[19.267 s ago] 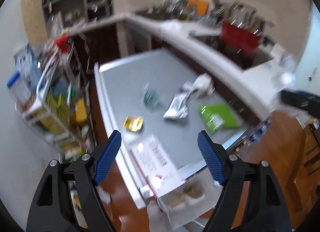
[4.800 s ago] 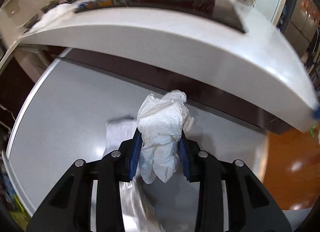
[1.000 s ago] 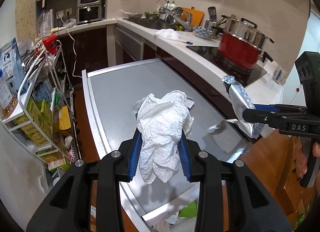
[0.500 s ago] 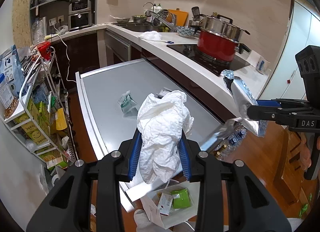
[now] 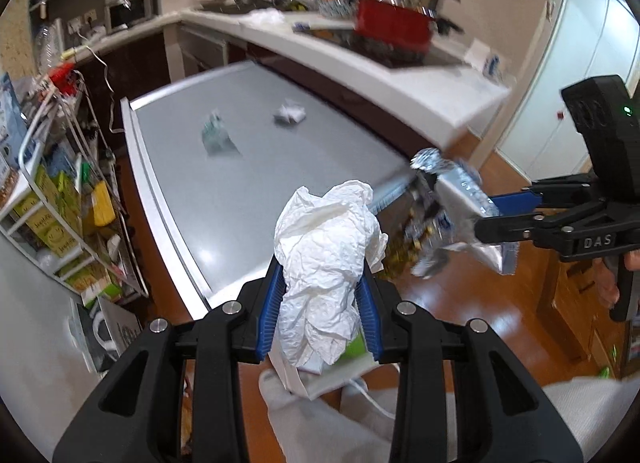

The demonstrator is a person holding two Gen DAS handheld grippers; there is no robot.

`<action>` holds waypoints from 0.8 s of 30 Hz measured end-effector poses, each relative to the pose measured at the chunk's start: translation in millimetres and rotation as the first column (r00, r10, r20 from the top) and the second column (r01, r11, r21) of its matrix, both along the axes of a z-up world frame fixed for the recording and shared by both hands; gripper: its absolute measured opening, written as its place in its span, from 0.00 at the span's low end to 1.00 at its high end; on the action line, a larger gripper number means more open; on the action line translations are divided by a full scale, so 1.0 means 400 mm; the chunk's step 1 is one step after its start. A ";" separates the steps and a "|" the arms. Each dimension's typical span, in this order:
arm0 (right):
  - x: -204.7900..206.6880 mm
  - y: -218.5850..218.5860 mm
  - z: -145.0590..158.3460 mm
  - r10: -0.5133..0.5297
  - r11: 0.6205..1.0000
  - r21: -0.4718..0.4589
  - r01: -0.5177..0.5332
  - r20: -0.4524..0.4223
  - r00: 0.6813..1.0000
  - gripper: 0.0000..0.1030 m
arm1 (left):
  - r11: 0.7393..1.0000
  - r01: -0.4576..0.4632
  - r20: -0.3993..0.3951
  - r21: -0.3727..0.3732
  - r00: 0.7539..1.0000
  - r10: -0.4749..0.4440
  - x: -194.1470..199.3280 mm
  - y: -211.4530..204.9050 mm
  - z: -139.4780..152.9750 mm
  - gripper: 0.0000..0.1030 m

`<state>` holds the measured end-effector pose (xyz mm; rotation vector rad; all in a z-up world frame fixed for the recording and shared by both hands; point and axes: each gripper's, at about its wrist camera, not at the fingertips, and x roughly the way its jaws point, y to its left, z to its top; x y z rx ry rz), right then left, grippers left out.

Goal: Collect trash
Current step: 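Carry the tissue and foil wrapper down over the paper bag, then open both tools to drop the tissue and wrapper into the paper bag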

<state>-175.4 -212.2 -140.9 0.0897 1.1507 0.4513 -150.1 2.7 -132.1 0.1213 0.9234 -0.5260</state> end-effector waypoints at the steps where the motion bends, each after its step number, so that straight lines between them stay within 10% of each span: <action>1: -0.004 0.002 -0.032 0.005 1.000 -0.011 -0.005 -0.030 1.000 0.41 | 1.000 0.011 -0.013 0.018 1.000 -0.010 -0.010 -0.007 -0.019 0.35; 16: 0.011 0.021 -0.395 -0.006 0.999 -0.050 -0.011 -0.327 0.945 0.41 | 0.982 0.099 -0.256 0.164 0.965 -0.054 -0.020 -0.085 -0.325 0.35; 24: 0.039 0.019 -0.471 -0.020 0.996 -0.093 -0.016 -0.372 0.928 0.41 | 0.968 0.116 -0.311 0.222 0.949 -0.043 0.020 -0.108 -0.408 0.36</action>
